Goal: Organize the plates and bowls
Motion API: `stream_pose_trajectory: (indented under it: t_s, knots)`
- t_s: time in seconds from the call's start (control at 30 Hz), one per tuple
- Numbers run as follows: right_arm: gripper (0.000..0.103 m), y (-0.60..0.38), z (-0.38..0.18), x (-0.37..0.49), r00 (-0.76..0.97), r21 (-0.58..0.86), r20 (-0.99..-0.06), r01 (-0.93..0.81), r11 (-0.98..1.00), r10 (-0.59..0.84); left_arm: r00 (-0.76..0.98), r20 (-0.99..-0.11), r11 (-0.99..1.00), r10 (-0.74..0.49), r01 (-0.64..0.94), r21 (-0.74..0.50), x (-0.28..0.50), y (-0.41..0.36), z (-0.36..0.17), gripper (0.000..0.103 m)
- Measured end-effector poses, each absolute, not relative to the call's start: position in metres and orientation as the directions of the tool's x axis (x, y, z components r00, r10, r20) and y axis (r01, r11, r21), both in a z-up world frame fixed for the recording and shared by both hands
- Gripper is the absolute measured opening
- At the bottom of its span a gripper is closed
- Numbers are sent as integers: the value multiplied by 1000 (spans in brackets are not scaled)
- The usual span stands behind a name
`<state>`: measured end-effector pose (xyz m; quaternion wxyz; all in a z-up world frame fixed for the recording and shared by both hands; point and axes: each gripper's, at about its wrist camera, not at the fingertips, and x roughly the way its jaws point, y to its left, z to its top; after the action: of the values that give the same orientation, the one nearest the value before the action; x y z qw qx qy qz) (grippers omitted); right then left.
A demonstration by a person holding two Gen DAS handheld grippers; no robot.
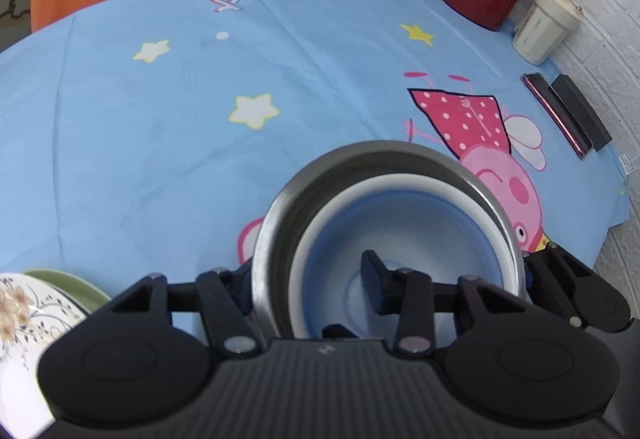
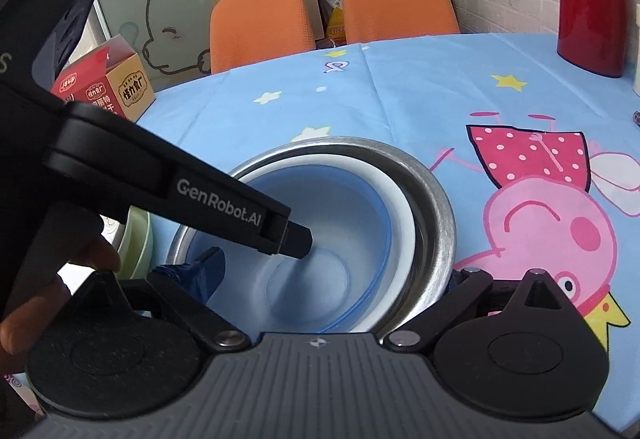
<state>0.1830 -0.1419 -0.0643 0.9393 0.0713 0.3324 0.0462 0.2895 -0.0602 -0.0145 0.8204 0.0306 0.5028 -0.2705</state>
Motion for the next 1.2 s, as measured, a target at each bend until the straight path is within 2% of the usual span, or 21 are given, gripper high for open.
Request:
stream_pose_trajectory:
  t_s: [0.3, 0.53, 0.67, 0.83, 1.2]
  knots:
    - [88, -135, -34, 187, 802, 130, -585, -56, 990, 122, 408, -807, 860, -427, 460, -222, 287, -45, 21, 42]
    - [88, -68, -21, 186, 797, 141, -538, -235, 962, 274, 508, -805, 940, -307, 295, -172, 259, 44, 42, 42]
    - [88, -21, -31, 187, 737, 176, -561, -339, 924, 377, 504, -832, 970, -232, 183, -160, 243, 100, 29, 42]
    - [88, 21, -44, 182, 681, 171, -602, -400, 900, 417, 497, -838, 974, -226, 113, -195, 229, 139, 7, 44]
    - [86, 40, -52, 193, 639, 161, -639, -432, 887, 428, 554, -798, 972, -237, 135, -195, 225, 155, 6, 46]
